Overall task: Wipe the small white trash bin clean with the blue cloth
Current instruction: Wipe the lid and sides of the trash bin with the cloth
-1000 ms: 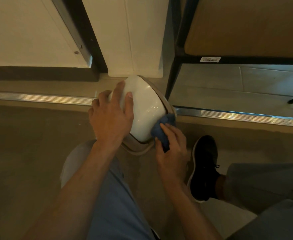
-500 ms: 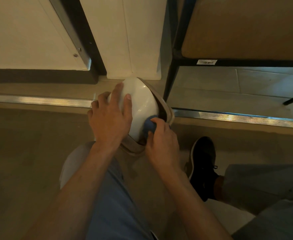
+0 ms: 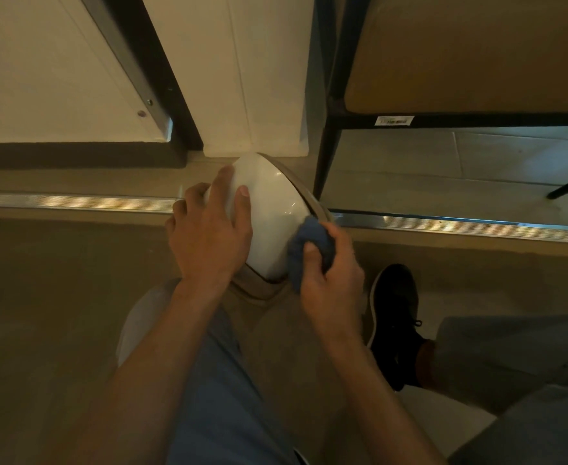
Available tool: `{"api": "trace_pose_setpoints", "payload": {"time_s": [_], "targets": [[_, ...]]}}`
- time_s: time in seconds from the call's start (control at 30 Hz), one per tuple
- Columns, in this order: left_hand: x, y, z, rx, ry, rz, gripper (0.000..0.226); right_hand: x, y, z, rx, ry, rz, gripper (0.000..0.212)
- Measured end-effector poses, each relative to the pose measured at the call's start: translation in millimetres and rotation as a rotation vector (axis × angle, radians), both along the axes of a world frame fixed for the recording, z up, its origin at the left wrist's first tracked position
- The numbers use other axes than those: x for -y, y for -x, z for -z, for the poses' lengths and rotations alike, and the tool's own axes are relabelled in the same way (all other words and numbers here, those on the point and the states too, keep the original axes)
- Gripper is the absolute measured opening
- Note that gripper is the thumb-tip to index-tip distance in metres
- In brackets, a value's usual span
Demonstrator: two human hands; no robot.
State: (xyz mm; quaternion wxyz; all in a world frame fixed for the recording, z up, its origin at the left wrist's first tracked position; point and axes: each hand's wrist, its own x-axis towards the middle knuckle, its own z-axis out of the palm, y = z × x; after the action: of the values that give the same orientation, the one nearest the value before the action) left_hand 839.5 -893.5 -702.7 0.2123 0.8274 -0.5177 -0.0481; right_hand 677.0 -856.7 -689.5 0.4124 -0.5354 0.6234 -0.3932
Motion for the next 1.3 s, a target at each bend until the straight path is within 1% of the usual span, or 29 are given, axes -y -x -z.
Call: {"api": "trace_pose_setpoints", "payload": {"time_s": [0.03, 0.1, 0.17, 0.23, 0.37, 0.43, 0.47, 0.53, 0.6, 0.67, 0.8, 0.97, 1.03, 1.1, 1.2, 1.3], "targets": [[0, 0, 0, -0.006, -0.005, 0.000, 0.051, 3, 8, -4, 0.041, 0.024, 0.069, 0.037], [0, 0, 0, -0.010, -0.010, 0.003, 0.051, 18, 24, -11, 0.043, 0.099, 0.215, 0.035], [0, 0, -1, -0.009, -0.012, 0.001, 0.051, 40, 36, -14, 0.044, 0.118, 0.273, 0.034], [0, 0, 0, -0.007, -0.009, -0.001, 0.051, 62, 39, -10, 0.045, 0.047, 0.230, 0.033], [0, -1, 0, 0.000, -0.012, 0.005, 0.052, 98, 26, 21, 0.060, -0.211, 0.048, 0.034], [1, -1, 1, 0.002, -0.013, 0.002, 0.052, 103, 17, 33, 0.099, -0.279, 0.014, 0.031], [2, 0, 1, 0.004, -0.010, -0.005, 0.052, 102, 14, 37, 0.132, -0.299, 0.031, 0.030], [2, 0, 2, 0.008, -0.002, -0.018, 0.051, 90, 10, 45, 0.175, -0.307, 0.095, 0.037], [3, 1, 3, 0.017, 0.005, -0.025, 0.050, 68, 6, 47, 0.179, -0.296, 0.194, 0.044], [4, 1, 4, 0.024, 0.011, -0.024, 0.050, 40, -1, 50, 0.196, -0.326, 0.297, 0.046], [4, 0, 5, 0.030, 0.029, -0.034, 0.050, -7, -17, 46, 0.299, -0.445, 0.290, 0.050], [3, 1, 7, 0.034, 0.026, -0.037, 0.050, 26, -13, 51, 0.294, -0.424, 0.441, 0.047], [3, 2, 7, 0.026, 0.034, -0.051, 0.050, 17, -21, 52, 0.352, -0.413, 0.494, 0.049], [4, 3, 7, 0.029, 0.040, -0.062, 0.049, -5, -33, 50, 0.371, -0.399, 0.505, 0.049], [4, 3, 6, 0.027, 0.037, -0.060, 0.049, -28, -46, 54, 0.416, -0.417, 0.543, 0.043], [1, 2, 6, 0.016, 0.034, -0.044, 0.050, -18, -40, 55, 0.427, -0.423, 0.572, 0.038]]}}
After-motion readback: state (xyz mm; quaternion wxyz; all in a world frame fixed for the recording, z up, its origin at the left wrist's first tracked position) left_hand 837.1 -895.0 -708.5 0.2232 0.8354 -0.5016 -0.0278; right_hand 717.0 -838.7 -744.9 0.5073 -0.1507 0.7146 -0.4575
